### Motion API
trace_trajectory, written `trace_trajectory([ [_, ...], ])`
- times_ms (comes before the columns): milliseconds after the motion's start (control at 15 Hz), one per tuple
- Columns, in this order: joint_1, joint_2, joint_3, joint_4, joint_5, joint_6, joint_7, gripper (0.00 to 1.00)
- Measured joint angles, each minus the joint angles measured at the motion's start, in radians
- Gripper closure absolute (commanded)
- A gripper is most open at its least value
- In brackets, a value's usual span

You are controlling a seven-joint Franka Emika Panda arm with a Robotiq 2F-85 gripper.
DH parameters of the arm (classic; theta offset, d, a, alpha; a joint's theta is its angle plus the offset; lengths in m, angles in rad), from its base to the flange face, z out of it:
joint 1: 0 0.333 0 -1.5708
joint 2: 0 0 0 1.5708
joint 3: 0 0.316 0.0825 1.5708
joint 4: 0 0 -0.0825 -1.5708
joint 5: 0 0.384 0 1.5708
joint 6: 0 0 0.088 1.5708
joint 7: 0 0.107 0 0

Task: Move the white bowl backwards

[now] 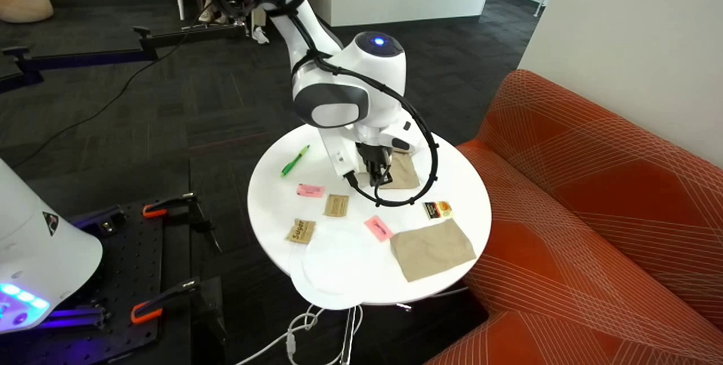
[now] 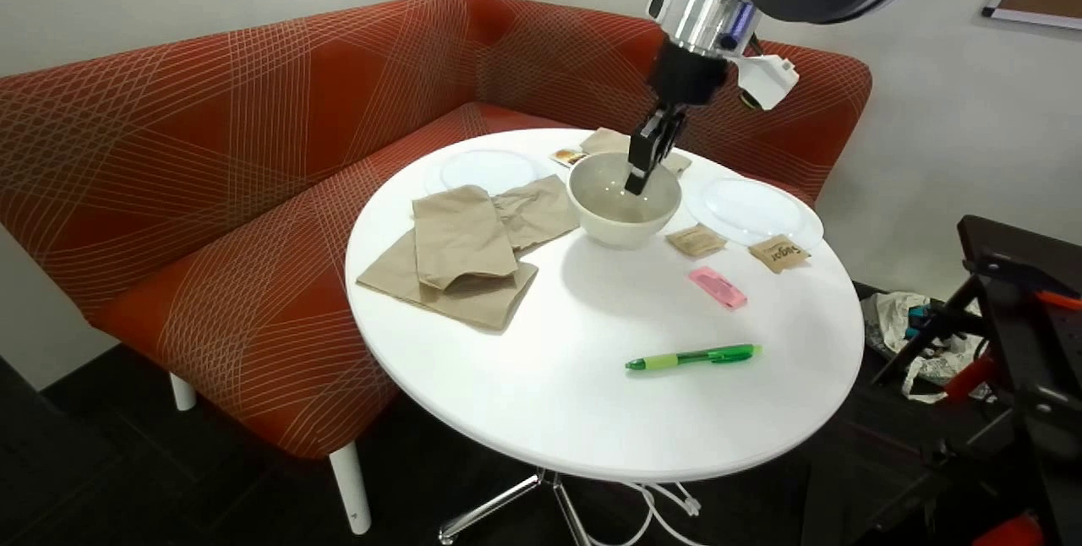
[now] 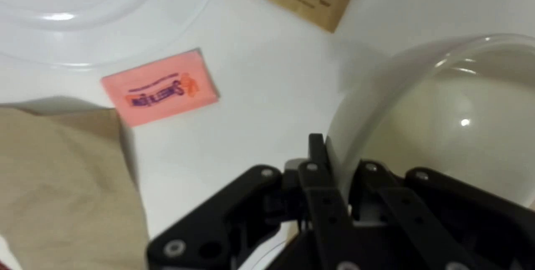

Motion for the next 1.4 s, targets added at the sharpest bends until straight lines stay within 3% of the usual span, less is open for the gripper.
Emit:
trace_trajectory([
  [467, 0.023, 0.081, -0.133, 0.112, -0.06, 0.0, 0.165, 0.97],
  [867, 0.032, 0.149, -0.166, 0.222, -0.06, 0.0, 0.275, 0.97],
  [933, 0.033, 0.157, -0.167, 0.235, -0.06, 0.0, 0.286, 0.74],
  [1000, 0.034, 0.164, -0.168, 0.246, -0.06, 0.0, 0.296, 0.62],
  [1400, 0.048, 0.201, -0.188, 0.277, -0.06, -0.006, 0.315, 0.18],
])
